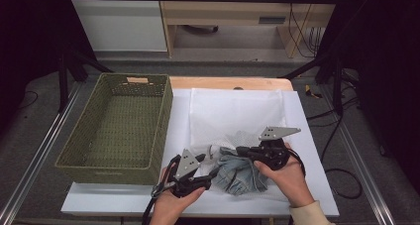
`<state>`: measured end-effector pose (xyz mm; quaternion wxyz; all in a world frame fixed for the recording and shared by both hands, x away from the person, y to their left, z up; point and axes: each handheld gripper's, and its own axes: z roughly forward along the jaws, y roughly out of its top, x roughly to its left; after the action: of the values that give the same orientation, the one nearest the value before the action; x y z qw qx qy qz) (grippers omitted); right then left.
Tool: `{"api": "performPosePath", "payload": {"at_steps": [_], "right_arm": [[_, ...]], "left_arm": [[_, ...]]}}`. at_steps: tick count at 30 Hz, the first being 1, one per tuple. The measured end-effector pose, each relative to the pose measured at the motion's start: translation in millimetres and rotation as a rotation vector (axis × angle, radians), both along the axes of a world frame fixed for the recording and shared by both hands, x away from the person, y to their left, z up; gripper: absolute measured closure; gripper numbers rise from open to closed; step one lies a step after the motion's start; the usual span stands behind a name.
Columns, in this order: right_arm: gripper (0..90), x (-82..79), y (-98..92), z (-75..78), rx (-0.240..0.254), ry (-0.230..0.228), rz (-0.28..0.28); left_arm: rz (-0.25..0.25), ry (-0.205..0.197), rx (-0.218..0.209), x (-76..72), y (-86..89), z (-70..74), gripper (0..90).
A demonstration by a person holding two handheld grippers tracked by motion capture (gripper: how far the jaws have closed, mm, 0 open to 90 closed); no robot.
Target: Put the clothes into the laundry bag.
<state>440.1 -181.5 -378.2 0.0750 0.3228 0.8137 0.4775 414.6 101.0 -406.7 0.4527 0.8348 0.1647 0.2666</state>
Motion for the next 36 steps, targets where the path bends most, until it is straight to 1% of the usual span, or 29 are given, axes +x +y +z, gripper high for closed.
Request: {"api": "performPosePath", "payload": {"at_steps": [2, 4, 6, 8, 10, 11, 14, 16, 18, 20, 22, 23, 26, 28, 30, 33, 36], "right_arm": [[89.5, -3.3, -1.0, -1.7, 0.007, 0.004, -0.006], [89.5, -5.9, -1.7, -4.2, 0.014, 0.008, -0.001], [89.5, -7.2, -0.7, -6.6, -0.006, 0.015, 0.004], [89.4, -8.1, -1.3, -8.2, -0.003, 0.019, 0.006], [89.5, -9.4, -0.8, -10.1, -0.017, 0.017, 0.014], [89.5, -10.3, -1.0, -11.4, -0.023, 0.016, 0.016], [89.5, -11.7, -2.9, -16.0, -0.017, 0.021, 0.017], [89.5, -11.2, -4.9, -19.9, -0.009, 0.02, 0.024], [89.5, -11.2, -6.5, -22.5, -0.008, 0.024, 0.024], [89.5, -11.2, -8.0, -24.2, -0.002, 0.026, 0.025], [89.5, -11.2, -9.4, -25.0, 0.002, 0.025, 0.023], [89.4, -11.3, -9.8, -25.1, 0.007, 0.025, 0.023], [89.4, -11.8, -9.9, -25.6, 0.004, 0.023, 0.021], [89.4, -11.6, -9.5, -26.2, 0.005, 0.024, 0.019], [89.4, -11.5, -9.3, -26.5, 0.008, 0.023, 0.018], [89.4, -12.3, -8.5, -26.0, 0.005, 0.019, 0.018], [89.5, -12.8, -8.9, -24.3, 0.007, 0.013, 0.014]], "left_arm": [[-0.005, 0.016, -0.015, 0.2, 1.9, -2.3, 41.8], [-0.005, 0.023, -0.012, -0.3, 1.9, -5.3, 43.0], [-0.013, 0.028, -0.009, 0.1, 1.6, -6.9, 44.6], [-0.026, 0.035, -0.017, 0.6, 1.7, -7.9, 46.9], [-0.032, 0.042, -0.026, -0.7, 0.3, -8.9, 50.7], [-0.035, 0.041, -0.022, -1.7, -0.6, -9.1, 52.2], [-0.054, 0.038, -0.012, -4.9, -4.1, -11.1, 58.7], [-0.066, 0.043, -0.013, -7.6, -7.7, -14.3, 63.9], [-0.072, 0.045, -0.008, -9.0, -10.9, -17.2, 68.7], [-0.086, 0.065, 0.009, -9.0, -14.5, -21.6, 72.1], [-0.114, 0.079, 0.034, -7.8, -17.0, -25.4, 76.6], [-0.123, 0.084, 0.035, -7.9, -18.0, -27.1, 78.7], [-0.149, 0.109, 0.017, -9.5, -20.2, -30.5, 82.2], [-0.163, 0.112, 0.027, -11.1, -22.7, -32.3, 83.4], [-0.165, 0.115, 0.041, -11.6, -24.1, -34.9, 84.6], [-0.148, 0.125, 0.074, -9.6, -24.4, -40.0, 85.3], [-0.145, 0.15, 0.08, -5.1, -24.6, -46.0, 86.9]]}}
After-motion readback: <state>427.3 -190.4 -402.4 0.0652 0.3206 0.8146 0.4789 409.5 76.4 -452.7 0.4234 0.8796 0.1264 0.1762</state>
